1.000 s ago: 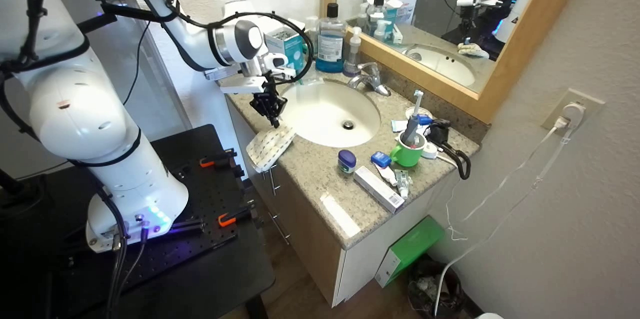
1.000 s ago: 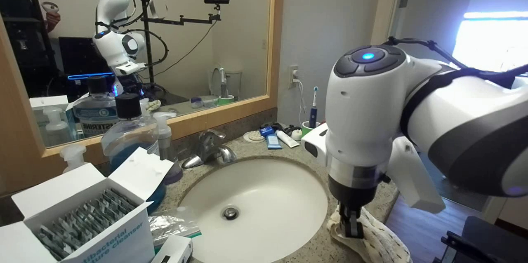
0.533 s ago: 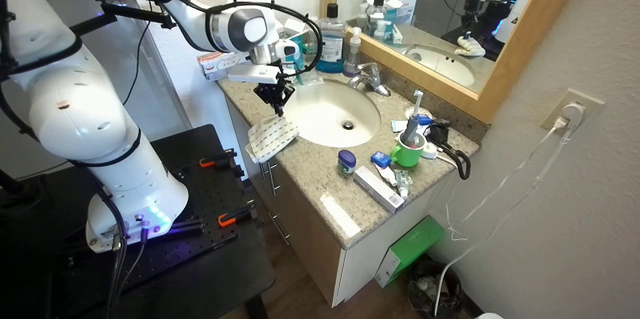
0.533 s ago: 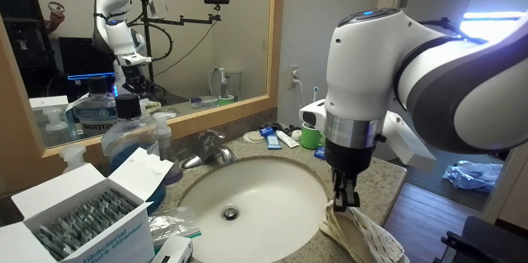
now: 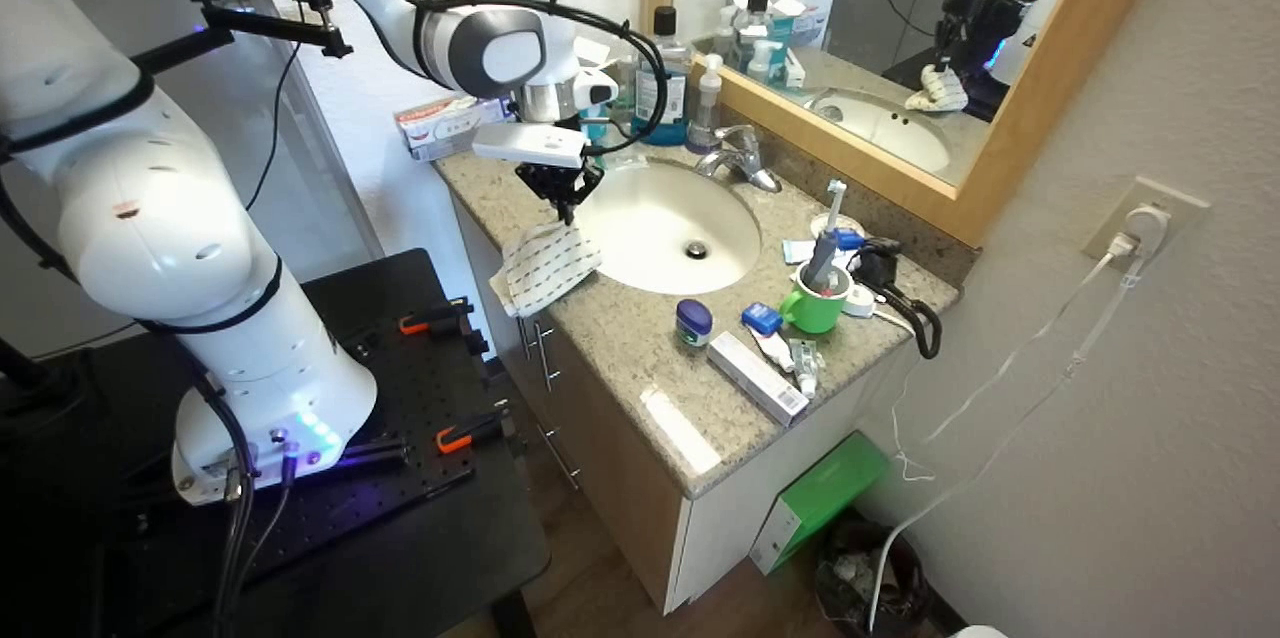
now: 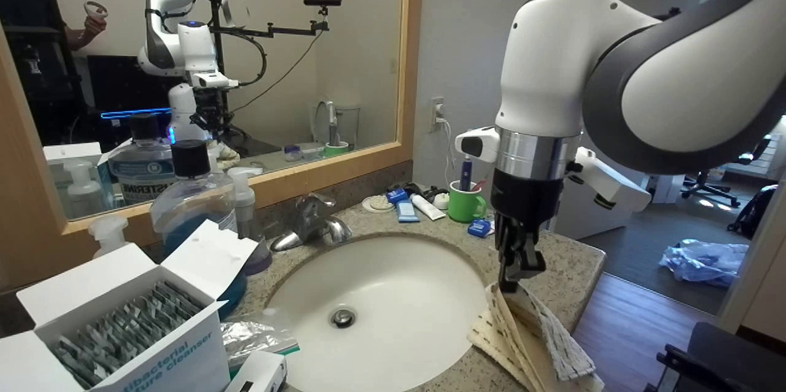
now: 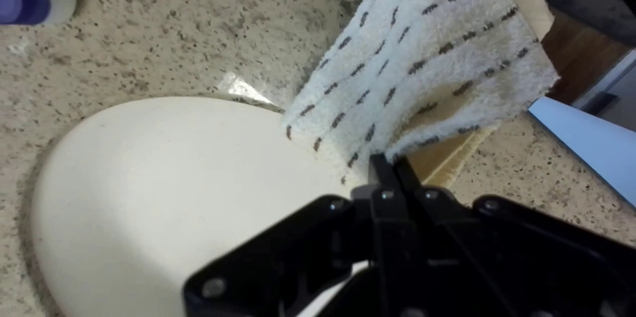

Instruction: Unfold the towel once

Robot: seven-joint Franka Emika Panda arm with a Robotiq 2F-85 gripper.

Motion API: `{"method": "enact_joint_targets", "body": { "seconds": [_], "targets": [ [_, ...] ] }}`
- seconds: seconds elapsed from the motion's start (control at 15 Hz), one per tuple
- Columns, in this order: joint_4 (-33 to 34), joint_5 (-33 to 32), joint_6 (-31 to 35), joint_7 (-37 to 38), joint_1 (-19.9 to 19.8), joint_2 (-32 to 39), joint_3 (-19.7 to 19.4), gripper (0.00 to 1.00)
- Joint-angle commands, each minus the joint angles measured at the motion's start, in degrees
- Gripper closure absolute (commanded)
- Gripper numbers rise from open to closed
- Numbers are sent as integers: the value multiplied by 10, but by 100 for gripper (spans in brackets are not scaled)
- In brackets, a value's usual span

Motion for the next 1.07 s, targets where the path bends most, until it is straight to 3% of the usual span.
{"method": "enact_joint_targets", "body": {
  "seconds": [0.0,0.6,1.0],
  "targets": [
    [1,35,-37,-65,3,-35,-20,99],
    [23,103,-103,-233,-5,-59,-79,99],
    [31,98,-92,-229,-14,-46,-77,97]
  ]
}}
